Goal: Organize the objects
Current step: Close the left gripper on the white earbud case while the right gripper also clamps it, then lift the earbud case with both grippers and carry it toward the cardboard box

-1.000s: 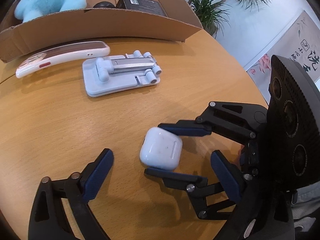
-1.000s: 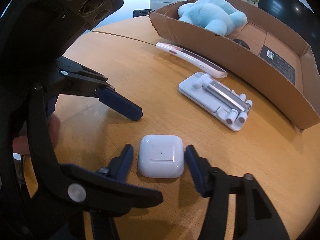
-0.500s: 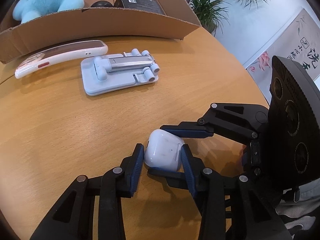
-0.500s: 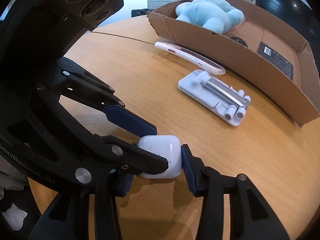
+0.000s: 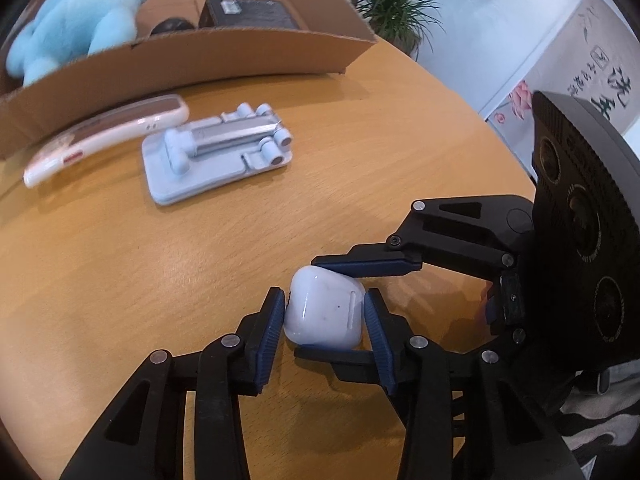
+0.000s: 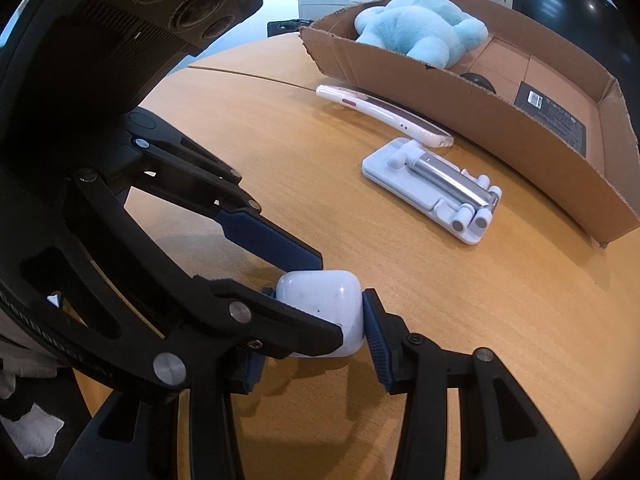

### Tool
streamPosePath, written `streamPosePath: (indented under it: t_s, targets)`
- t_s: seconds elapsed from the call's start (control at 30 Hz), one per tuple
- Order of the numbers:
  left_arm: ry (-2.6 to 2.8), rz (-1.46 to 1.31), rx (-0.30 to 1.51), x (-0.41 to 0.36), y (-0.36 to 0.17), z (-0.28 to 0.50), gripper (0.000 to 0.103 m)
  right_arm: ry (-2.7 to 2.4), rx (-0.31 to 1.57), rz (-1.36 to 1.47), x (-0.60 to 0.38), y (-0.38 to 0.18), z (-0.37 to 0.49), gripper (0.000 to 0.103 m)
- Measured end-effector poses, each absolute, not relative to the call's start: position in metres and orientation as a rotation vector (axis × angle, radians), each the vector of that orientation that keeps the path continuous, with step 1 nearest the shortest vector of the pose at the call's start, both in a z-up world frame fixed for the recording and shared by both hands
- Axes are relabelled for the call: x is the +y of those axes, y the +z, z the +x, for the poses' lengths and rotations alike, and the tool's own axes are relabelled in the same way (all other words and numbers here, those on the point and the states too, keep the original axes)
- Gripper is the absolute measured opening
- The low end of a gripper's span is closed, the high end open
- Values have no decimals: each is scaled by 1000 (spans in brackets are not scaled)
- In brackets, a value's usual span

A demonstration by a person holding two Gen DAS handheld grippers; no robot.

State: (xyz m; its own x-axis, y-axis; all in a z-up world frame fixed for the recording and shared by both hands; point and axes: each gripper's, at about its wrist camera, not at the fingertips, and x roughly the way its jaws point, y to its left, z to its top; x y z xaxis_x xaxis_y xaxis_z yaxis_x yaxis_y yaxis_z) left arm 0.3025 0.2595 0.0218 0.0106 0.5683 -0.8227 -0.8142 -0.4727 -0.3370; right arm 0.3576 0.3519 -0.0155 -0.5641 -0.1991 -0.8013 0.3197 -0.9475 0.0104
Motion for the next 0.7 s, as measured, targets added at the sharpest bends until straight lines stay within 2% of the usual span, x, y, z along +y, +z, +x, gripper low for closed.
streamPosePath:
  t_s: [0.33,0.7]
  targets:
    - [1694,-1214,300,262,24,301,36,-2553,194,1273,355,-11,360,41]
    - [1724,-1145,313,271,49,298,36,-2615,235,1201,362,11,362,41]
